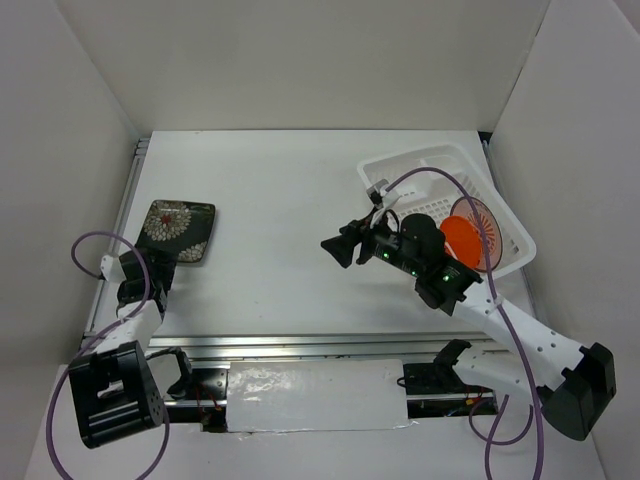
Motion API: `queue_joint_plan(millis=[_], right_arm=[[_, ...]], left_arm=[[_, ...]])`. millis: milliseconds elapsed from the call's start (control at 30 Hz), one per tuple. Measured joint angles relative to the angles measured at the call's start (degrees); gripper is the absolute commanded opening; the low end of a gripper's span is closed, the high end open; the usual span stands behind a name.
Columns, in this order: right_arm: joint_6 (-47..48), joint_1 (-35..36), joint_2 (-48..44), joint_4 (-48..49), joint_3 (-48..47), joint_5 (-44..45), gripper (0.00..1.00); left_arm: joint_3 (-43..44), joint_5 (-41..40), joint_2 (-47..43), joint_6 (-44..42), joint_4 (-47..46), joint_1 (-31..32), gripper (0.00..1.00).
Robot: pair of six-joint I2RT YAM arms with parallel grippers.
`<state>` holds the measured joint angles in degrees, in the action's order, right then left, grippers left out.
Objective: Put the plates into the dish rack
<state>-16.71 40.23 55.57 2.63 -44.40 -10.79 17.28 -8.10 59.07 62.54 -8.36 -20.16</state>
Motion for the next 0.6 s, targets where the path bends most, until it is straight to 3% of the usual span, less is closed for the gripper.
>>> queue_joint_plan(millis=[367, 600], right_arm=[[0.0, 0.0, -2.9, 1.8, 2.2, -0.2, 0.72], [0.0, 0.0, -6.5, 2.4, 4.6, 0.1, 0.72]], left_arm=[[1.9, -0.6, 11.8, 2.5, -11.3, 0.0, 0.95], [4.2, -0.5, 18.5, 2.9, -17.5, 0.0, 0.86]])
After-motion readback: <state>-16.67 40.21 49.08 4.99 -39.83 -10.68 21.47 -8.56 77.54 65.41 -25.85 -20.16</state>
